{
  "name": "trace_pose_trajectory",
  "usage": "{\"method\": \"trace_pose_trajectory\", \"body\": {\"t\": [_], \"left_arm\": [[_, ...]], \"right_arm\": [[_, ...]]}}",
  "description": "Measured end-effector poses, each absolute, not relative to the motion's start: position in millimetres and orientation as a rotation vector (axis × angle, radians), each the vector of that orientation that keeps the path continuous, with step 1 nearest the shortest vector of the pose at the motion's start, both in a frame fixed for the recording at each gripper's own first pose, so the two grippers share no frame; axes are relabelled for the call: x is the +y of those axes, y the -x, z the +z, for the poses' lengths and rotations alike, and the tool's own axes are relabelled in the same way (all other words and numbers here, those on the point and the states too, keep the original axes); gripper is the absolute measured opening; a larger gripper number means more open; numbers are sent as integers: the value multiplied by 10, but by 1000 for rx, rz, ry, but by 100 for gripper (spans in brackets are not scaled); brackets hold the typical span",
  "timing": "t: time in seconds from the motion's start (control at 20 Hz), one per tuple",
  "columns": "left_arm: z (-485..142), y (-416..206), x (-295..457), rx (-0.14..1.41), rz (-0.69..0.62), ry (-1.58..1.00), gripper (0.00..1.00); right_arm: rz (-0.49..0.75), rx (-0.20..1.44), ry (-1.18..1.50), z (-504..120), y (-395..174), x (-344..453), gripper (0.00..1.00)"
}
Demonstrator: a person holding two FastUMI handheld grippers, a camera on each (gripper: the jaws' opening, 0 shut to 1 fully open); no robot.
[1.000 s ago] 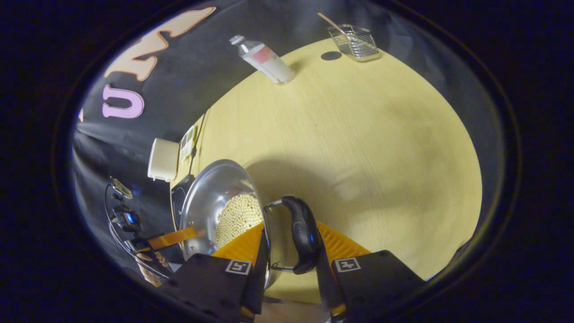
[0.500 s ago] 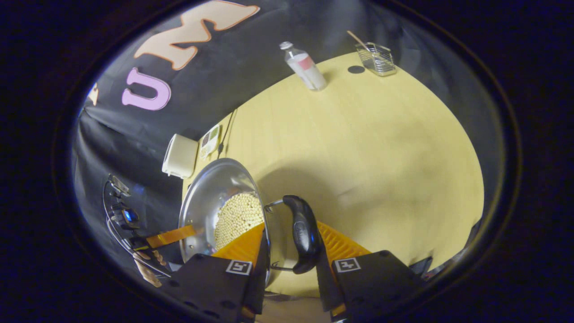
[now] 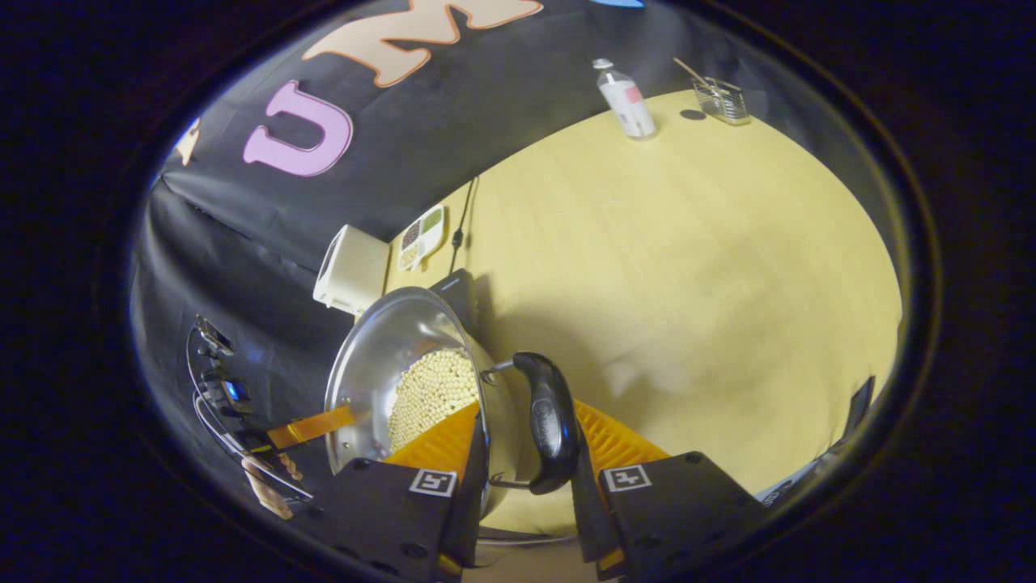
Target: First push the handle of the pot to place it horizontally, then grasp the pot with both hands and set it on the induction cooktop.
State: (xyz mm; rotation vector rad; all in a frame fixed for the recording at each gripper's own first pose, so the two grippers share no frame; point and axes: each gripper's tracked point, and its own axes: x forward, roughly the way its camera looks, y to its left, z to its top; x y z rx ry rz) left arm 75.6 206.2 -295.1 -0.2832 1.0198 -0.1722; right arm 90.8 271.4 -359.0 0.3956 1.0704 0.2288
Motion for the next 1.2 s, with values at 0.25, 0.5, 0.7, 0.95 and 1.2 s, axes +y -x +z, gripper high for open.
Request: {"method": "trace_pose_trajectory", "body": {"t": [0.25, 0.5, 0.7, 0.95, 1.2], "left_arm": [[-3044, -906, 2560, 970, -129, 282, 53], [-3086, -1209, 2799, 884, -101, 253, 51], [-3178, -1396, 2907, 854, -79, 241, 52], [-3284, -1480, 2958, 865, -57, 246, 52], [-3330, -1488, 2924, 876, -59, 248, 53]], "right_arm": [[239, 1003, -401, -3647, -1054, 3236, 51], [257, 939, -379, -3712, -1331, 3563, 39], [255, 916, -384, -3829, -1549, 3704, 39], [241, 908, -369, -3987, -1676, 3738, 43], [221, 934, -324, -4153, -1681, 3677, 48]]}}
